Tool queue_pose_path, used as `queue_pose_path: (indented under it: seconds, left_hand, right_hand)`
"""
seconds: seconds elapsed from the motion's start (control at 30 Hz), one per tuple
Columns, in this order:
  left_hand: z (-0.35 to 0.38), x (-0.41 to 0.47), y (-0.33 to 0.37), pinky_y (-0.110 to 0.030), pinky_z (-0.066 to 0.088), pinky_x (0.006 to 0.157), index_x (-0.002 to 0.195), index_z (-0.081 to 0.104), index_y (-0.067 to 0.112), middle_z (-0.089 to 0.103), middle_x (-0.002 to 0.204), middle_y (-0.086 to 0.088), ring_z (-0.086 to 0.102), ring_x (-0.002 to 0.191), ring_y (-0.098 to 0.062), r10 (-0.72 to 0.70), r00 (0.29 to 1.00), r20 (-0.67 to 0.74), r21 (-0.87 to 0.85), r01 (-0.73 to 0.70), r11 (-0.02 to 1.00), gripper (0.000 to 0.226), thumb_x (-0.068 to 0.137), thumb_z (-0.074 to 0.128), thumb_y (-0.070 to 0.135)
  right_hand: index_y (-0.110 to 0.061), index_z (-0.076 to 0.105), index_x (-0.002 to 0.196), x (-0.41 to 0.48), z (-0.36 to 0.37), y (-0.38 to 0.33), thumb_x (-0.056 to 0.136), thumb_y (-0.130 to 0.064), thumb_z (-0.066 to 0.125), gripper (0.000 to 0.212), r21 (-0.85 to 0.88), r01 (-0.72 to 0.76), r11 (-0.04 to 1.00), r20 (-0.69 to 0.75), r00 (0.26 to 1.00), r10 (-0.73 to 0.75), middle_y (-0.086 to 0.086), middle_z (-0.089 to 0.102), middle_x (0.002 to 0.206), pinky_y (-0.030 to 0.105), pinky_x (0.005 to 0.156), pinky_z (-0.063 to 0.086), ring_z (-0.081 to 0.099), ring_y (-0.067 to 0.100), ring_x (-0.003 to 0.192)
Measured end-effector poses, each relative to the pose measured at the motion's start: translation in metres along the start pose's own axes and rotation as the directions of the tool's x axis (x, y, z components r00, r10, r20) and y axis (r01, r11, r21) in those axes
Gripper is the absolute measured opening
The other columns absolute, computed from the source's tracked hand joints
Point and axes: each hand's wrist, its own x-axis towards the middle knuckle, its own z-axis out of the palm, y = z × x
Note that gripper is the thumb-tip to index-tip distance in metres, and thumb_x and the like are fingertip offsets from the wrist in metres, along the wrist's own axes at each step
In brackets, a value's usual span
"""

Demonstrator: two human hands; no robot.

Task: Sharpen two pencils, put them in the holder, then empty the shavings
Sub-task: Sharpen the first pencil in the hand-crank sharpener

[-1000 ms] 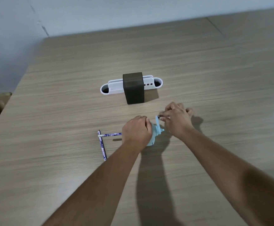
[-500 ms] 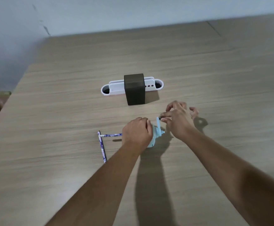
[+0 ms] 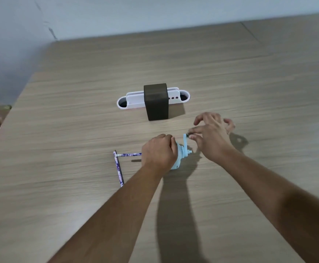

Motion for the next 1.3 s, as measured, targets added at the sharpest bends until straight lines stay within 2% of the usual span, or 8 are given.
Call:
queue_pose_path:
  seconds: [0.23, 0.37, 0.47, 0.63, 0.73, 0.97, 1.17, 1.3]
  left_hand:
    - [0.002, 0.000, 0.006, -0.030, 0.032, 0.064, 0.089, 0.063, 0.014, 0.065, 0.091, -0.006, 0.044, 0.071, -0.019, -0.071, 0.997, 0.008, 0.043, 0.070, 0.997, 0.036, 0.096, 0.032, 0.031]
    - [0.001, 0.001, 0.005, -0.030, 0.033, 0.063, 0.085, 0.062, 0.015, 0.066, 0.090, -0.004, 0.049, 0.073, -0.022, -0.044, 0.999, 0.003, 0.048, 0.044, 0.998, 0.034, 0.095, 0.033, 0.029]
    - [0.000, 0.000, 0.000, -0.031, 0.033, 0.061, 0.079, 0.060, 0.015, 0.065, 0.085, -0.003, 0.055, 0.074, -0.024, 0.012, 1.000, -0.009, 0.028, -0.012, 1.000, 0.032, 0.094, 0.034, 0.028]
    - [0.002, 0.001, 0.003, -0.030, 0.034, 0.062, 0.086, 0.063, 0.015, 0.066, 0.091, -0.004, 0.051, 0.073, -0.023, -0.026, 1.000, -0.017, 0.044, 0.027, 0.999, 0.033, 0.095, 0.034, 0.029]
    - [0.001, 0.001, 0.007, -0.030, 0.032, 0.064, 0.089, 0.063, 0.014, 0.067, 0.094, -0.005, 0.043, 0.072, -0.020, -0.067, 0.998, -0.003, 0.047, 0.067, 0.997, 0.034, 0.096, 0.034, 0.030]
    - [0.000, 0.000, 0.001, -0.030, 0.031, 0.062, 0.083, 0.062, 0.014, 0.066, 0.087, -0.003, 0.058, 0.078, -0.026, 0.005, 1.000, -0.007, 0.017, -0.005, 1.000, 0.033, 0.094, 0.035, 0.028]
    - [0.002, 0.002, 0.005, -0.030, 0.031, 0.064, 0.088, 0.064, 0.015, 0.067, 0.094, -0.004, 0.053, 0.077, -0.024, -0.057, 0.998, -0.016, 0.028, 0.057, 0.998, 0.033, 0.095, 0.035, 0.030]
    - [0.003, 0.002, 0.007, -0.030, 0.031, 0.064, 0.090, 0.064, 0.016, 0.067, 0.095, -0.004, 0.050, 0.076, -0.022, -0.064, 0.998, -0.003, 0.054, 0.064, 0.997, 0.035, 0.095, 0.033, 0.031]
  right_hand:
    - [-0.021, 0.068, 0.094, -0.044, 0.050, 0.015, 0.081, -0.007, 0.055, 0.023, -0.127, -0.029, 0.992, 0.194, 0.979, 0.053, -0.005, 0.052, 0.119, 0.053, 0.105, 0.009, 0.033, 0.019, 0.128]
    - [-0.032, 0.070, 0.067, -0.075, 0.020, 0.005, 0.067, -0.017, 0.075, 0.016, -0.132, 0.119, 0.984, 0.024, 0.993, -0.117, -0.009, 0.060, 0.100, 0.043, 0.096, 0.009, 0.037, 0.013, 0.117]
    - [-0.033, 0.072, 0.072, -0.038, 0.000, -0.001, 0.072, -0.016, 0.070, 0.017, -0.141, 0.104, 0.985, -0.104, 0.988, -0.119, -0.010, 0.056, 0.108, 0.040, 0.097, 0.003, 0.030, 0.012, 0.119]
    - [-0.034, 0.069, 0.097, 0.004, 0.032, 0.007, 0.086, -0.019, 0.058, 0.022, -0.167, -0.030, 0.985, 0.151, 0.987, 0.056, -0.009, 0.045, 0.124, 0.056, 0.107, 0.004, 0.025, 0.017, 0.129]
    - [-0.026, 0.071, 0.085, -0.039, 0.053, 0.017, 0.075, -0.004, 0.063, 0.025, -0.131, -0.024, 0.991, 0.184, 0.982, 0.048, -0.005, 0.053, 0.117, 0.058, 0.103, 0.015, 0.030, 0.015, 0.122]
    - [-0.033, 0.073, 0.076, -0.033, -0.006, 0.001, 0.078, -0.023, 0.067, 0.012, -0.033, 0.095, 0.995, -0.075, 0.992, -0.098, -0.013, 0.051, 0.112, 0.046, 0.100, 0.008, 0.028, 0.010, 0.118]
    - [-0.034, 0.070, 0.094, -0.007, 0.051, 0.022, 0.085, -0.018, 0.057, 0.022, -0.051, -0.085, 0.995, 0.176, 0.980, 0.093, -0.010, 0.051, 0.119, 0.048, 0.096, 0.019, 0.033, 0.020, 0.122]
    - [-0.036, 0.071, 0.081, -0.069, 0.039, 0.026, 0.080, -0.029, 0.060, 0.014, 0.036, 0.053, 0.998, 0.064, 0.996, -0.055, -0.012, 0.057, 0.108, 0.033, 0.086, 0.010, 0.035, 0.011, 0.113]
